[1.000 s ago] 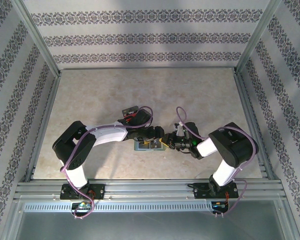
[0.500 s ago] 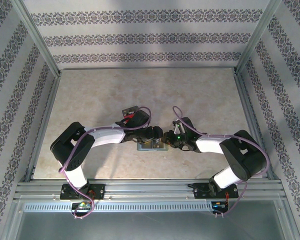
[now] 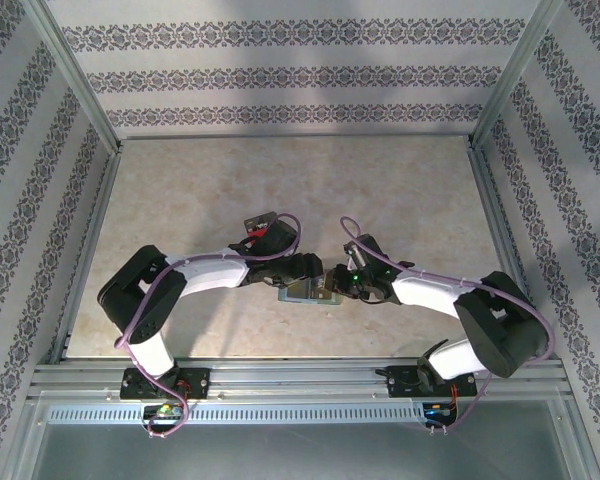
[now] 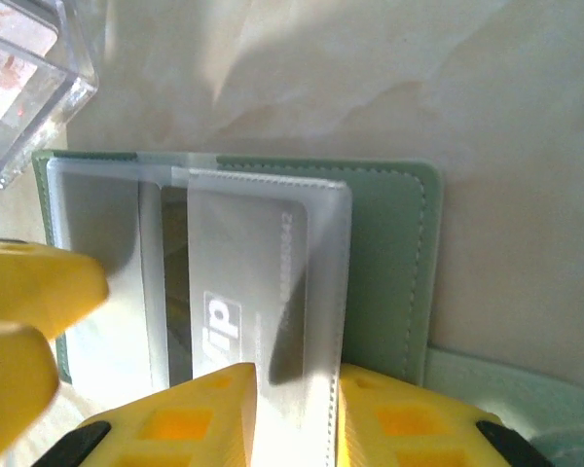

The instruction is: Take the credit cards out of the card holder

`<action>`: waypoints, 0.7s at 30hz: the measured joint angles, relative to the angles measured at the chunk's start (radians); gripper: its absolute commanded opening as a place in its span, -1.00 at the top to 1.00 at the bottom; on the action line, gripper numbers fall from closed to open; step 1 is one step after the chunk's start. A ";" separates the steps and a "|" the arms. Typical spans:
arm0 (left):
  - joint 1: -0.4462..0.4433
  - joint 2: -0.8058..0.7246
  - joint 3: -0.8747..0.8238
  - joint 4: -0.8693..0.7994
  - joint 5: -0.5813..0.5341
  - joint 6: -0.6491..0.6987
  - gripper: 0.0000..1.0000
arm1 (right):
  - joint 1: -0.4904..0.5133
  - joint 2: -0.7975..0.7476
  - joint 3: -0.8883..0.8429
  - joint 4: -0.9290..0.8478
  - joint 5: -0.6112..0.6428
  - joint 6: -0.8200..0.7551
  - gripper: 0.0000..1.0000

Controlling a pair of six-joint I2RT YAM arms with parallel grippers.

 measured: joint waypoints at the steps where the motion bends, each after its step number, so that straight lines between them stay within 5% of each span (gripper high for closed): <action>1: 0.000 -0.007 0.000 -0.008 -0.008 0.004 -0.26 | 0.000 -0.009 0.000 -0.011 0.006 -0.002 0.47; 11: 0.000 -0.047 0.001 -0.127 -0.117 0.046 -0.02 | 0.000 -0.063 0.008 -0.111 0.061 -0.026 0.49; 21: 0.000 -0.048 0.001 -0.138 -0.128 0.058 0.13 | 0.018 -0.019 0.033 -0.103 0.060 -0.029 0.73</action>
